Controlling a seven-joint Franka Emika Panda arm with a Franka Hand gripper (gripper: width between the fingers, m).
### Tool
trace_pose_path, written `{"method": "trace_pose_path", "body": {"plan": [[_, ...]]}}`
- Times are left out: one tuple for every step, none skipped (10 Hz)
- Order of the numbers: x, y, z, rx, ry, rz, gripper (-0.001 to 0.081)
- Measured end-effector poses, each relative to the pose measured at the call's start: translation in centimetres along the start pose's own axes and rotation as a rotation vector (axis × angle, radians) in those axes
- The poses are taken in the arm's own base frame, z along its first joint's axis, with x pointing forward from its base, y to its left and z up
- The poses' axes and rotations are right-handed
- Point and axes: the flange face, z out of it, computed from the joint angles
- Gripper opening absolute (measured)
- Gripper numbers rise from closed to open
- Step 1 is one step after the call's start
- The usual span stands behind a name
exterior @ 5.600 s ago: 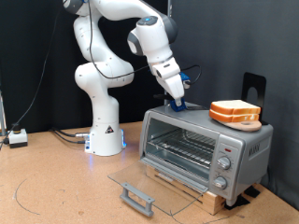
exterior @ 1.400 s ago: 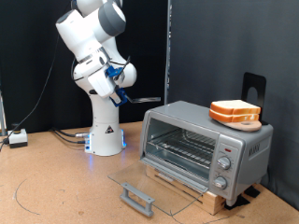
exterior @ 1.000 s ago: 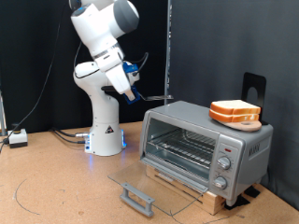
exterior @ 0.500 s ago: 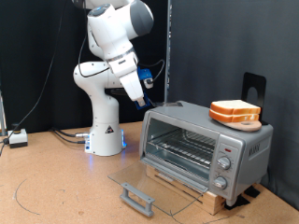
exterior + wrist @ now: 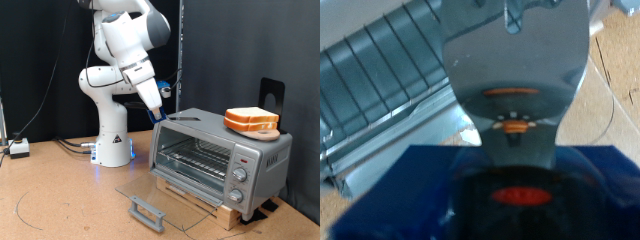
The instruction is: Make a piece of toast with the oven
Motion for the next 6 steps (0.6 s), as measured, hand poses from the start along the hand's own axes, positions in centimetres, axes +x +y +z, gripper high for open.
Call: {"method": "trace_pose_path", "body": {"plan": [[0.6,-0.7,0.3,0.013,0.015,-0.004,0.0396],[1.2,-1.3,0.5,0.025,0.025,-0.009,0.0396],[1.7,-2.0,0.7,0.030,0.028,-0.009,0.0396],[2.2,-2.5,0.8,0.026,0.024,-0.005,0.0396],[2.6,-2.8,1.0,0.020,0.019,0.000,0.0396],[3.0,-3.0,1.2,0.012,0.017,0.006,0.0396]]}}
